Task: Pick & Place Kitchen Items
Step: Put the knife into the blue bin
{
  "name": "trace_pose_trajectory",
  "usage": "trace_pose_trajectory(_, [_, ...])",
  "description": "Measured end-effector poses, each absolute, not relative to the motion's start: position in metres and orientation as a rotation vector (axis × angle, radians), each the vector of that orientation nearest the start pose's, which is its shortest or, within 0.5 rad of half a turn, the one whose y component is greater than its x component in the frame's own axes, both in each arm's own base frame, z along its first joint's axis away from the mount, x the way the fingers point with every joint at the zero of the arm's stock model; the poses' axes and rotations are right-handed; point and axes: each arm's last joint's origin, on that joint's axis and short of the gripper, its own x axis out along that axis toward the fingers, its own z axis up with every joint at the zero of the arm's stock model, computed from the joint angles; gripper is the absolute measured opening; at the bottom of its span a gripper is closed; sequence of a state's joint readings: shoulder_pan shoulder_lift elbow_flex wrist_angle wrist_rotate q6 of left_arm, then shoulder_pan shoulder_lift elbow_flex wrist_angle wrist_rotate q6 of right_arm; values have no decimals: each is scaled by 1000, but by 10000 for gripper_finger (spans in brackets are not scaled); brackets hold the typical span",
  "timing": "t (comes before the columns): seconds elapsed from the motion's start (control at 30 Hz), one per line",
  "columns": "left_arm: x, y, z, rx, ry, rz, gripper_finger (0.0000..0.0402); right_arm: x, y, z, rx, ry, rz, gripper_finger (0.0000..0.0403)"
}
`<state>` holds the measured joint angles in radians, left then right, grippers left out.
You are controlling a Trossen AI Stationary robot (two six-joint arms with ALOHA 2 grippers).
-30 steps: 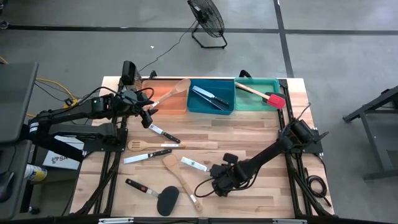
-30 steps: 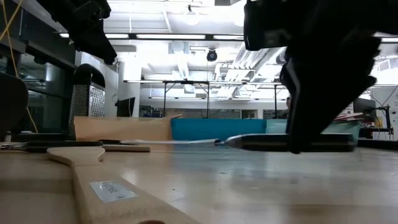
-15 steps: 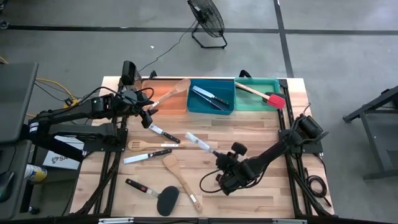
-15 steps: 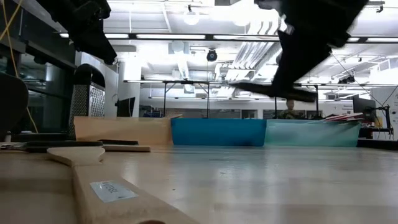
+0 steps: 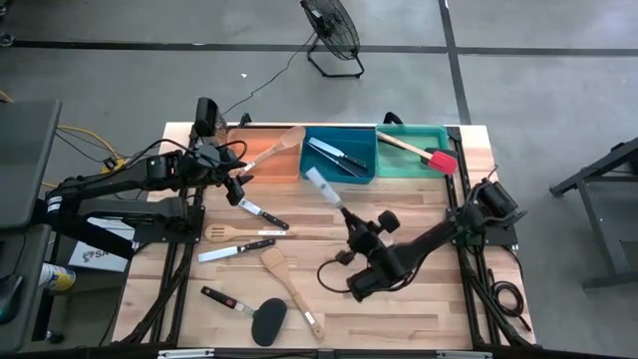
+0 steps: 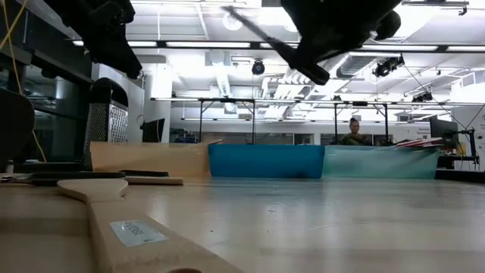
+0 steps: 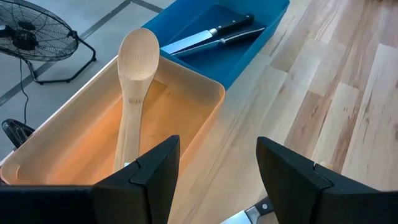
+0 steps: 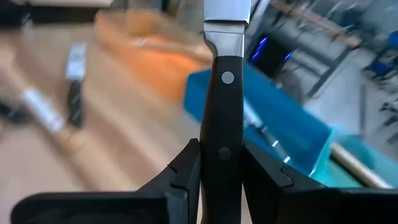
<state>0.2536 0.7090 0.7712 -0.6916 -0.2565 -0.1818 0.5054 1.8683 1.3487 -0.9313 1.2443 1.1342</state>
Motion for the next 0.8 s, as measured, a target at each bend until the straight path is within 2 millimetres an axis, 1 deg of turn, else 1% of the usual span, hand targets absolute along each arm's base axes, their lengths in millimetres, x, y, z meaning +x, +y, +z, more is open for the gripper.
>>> trace_pose_trajectory(0.1, [132, 42, 294, -171, 590, 550, 207, 322, 136, 212, -125, 388, -1009, 80])
trace_pose_trajectory(0.27, [132, 42, 294, -171, 590, 549, 207, 329, 116, 211, -154, 425, -1059, 80])
trace_pose_trajectory(0.53, [132, 42, 294, -171, 589, 550, 207, 337, 87, 210, -261, 580, -1085, 80])
trace_pose_trajectory(0.8, [132, 42, 294, -171, 590, 549, 207, 343, 59, 207, -333, 775, -1063, 80])
